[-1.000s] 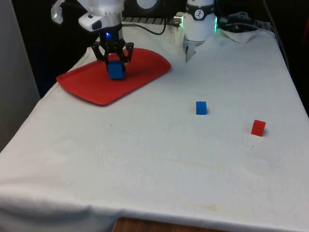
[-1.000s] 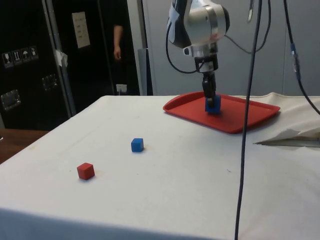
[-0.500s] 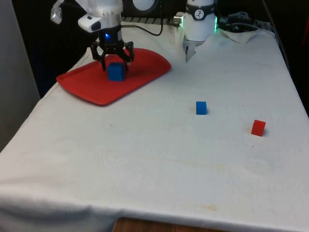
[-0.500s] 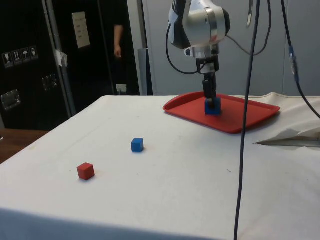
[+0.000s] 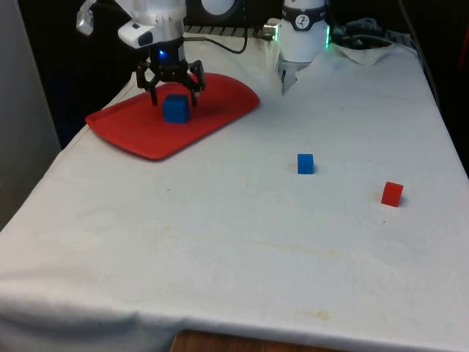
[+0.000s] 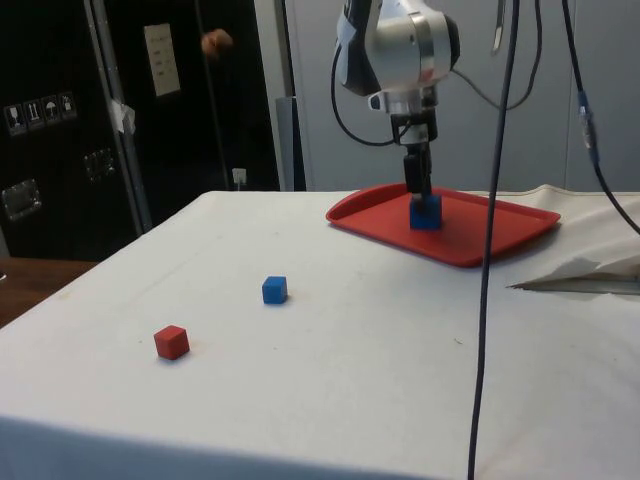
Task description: Pick up the largest block and place it onto the tray.
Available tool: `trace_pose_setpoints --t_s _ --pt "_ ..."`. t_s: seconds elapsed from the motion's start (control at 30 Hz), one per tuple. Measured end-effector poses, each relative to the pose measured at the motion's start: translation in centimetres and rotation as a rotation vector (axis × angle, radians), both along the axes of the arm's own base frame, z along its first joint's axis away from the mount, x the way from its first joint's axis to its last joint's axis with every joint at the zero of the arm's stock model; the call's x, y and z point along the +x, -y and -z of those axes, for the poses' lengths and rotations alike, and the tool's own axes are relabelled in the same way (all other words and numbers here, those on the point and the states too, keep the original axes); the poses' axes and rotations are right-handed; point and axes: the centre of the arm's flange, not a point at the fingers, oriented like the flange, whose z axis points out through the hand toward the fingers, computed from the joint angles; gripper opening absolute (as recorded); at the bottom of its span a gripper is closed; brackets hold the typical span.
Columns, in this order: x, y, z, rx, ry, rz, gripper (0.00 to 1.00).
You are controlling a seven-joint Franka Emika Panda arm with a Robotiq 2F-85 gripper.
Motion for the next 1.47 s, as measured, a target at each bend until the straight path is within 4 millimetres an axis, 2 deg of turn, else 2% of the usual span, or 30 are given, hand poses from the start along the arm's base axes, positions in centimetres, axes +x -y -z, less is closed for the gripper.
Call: trace_pose_setpoints --t_s 0.27,0.9,1.33,1.47 --pt "0.4 0.1 -1.6 0.004 0.025 -0.014 1.0" --pt "4.1 -0.4 -5.0 0.011 0.078 -0.049 1.0" --pt "7.5 -1.3 -7.7 0.008 0.12 -0.062 1.0" --pt "7.8 -1.4 -7.9 0.01 0.12 -0.062 1.0"
